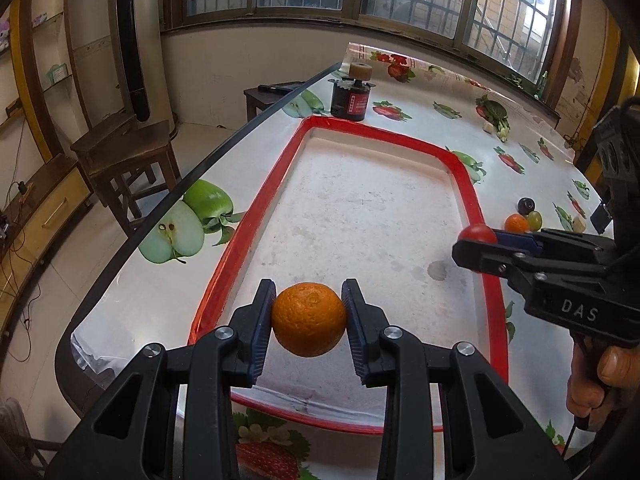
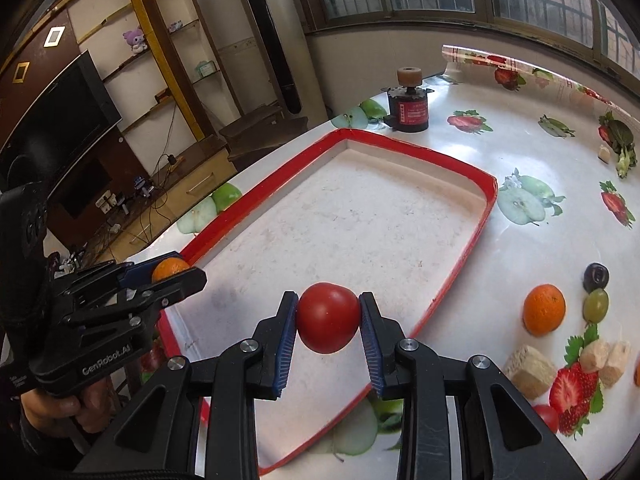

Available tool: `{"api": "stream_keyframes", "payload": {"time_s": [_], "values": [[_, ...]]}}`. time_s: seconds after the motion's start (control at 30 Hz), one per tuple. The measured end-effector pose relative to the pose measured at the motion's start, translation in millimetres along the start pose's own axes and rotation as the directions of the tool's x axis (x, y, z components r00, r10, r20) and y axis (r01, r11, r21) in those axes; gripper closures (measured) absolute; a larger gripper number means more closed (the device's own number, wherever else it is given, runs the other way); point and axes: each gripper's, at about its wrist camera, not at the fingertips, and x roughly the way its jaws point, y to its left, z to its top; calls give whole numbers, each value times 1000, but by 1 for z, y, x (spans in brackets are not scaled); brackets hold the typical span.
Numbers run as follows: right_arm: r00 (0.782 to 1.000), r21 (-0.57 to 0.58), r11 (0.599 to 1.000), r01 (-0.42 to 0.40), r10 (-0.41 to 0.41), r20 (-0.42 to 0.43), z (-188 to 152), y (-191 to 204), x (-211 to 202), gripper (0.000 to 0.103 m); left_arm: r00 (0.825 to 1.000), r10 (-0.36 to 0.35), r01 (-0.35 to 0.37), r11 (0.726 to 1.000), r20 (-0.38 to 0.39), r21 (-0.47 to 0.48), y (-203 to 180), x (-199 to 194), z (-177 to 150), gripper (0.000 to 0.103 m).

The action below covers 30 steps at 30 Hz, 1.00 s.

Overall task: Organize fruits
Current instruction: 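Carry the orange with the left gripper while the right carries the tomato into the tray, then open the right gripper to drop the tomato while the left releases the orange in the tray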

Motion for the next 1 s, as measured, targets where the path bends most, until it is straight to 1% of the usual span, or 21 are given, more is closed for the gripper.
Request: {"api": "stream_keyframes", "payload": {"time_s": [0.13, 0.23, 0.37, 0.43, 0.47, 0.5, 0.53, 0.57, 0.6, 0.67, 0.7, 0.73, 1.0], "values": [[999, -9, 1000, 14, -15, -40, 11, -5, 26, 72, 1000, 4, -4, 1000, -21, 1, 1, 10, 0, 71], [997, -16, 1000, 19, -20, -71, 14, -8, 42, 72, 999, 9, -9, 1000, -34, 4, 1, 16, 0, 71], [995, -22, 1000, 9, -12, -101, 11, -8, 54, 71, 997, 22, -21, 1000, -69, 19, -1, 26, -4, 71], [995, -29, 1000, 8, -11, -102, 10, -6, 56, 69, 995, 33, -31, 999, -92, 24, -3, 31, -7, 71], [995, -32, 999, 8, -12, -100, 10, -6, 56, 68, 996, 35, -32, 999, -85, 29, -4, 30, -8, 69], [995, -28, 1000, 2, -5, -104, 10, -6, 55, 63, 996, 29, -27, 999, -89, 29, -4, 30, -9, 61], [995, -24, 1000, -6, 3, -101, 10, -6, 53, 61, 995, 24, -23, 1000, -93, 21, -4, 29, -8, 54], [995, -21, 1000, -7, 5, -95, 11, -7, 51, 61, 996, 22, -21, 1000, -89, 14, -3, 27, -8, 52], [996, -18, 1000, -5, 3, -91, 11, -8, 48, 60, 996, 20, -20, 1000, -83, 12, -3, 25, -8, 52], [997, -9, 1000, -8, 7, -82, 12, -10, 41, 54, 997, 27, -27, 1000, -72, 13, -3, 19, -6, 52], [997, -7, 1000, -8, 8, -72, 12, -10, 36, 49, 997, 32, -31, 999, -65, 15, -4, 17, -5, 52], [998, -6, 1000, -7, 7, -59, 13, -10, 31, 46, 998, 33, -32, 999, -59, 18, -6, 14, -4, 52], [1000, 13, 1000, -8, 8, 7, 11, -18, -10, 45, 999, 32, -30, 999, -34, 41, -20, -3, -3, 51]]}}
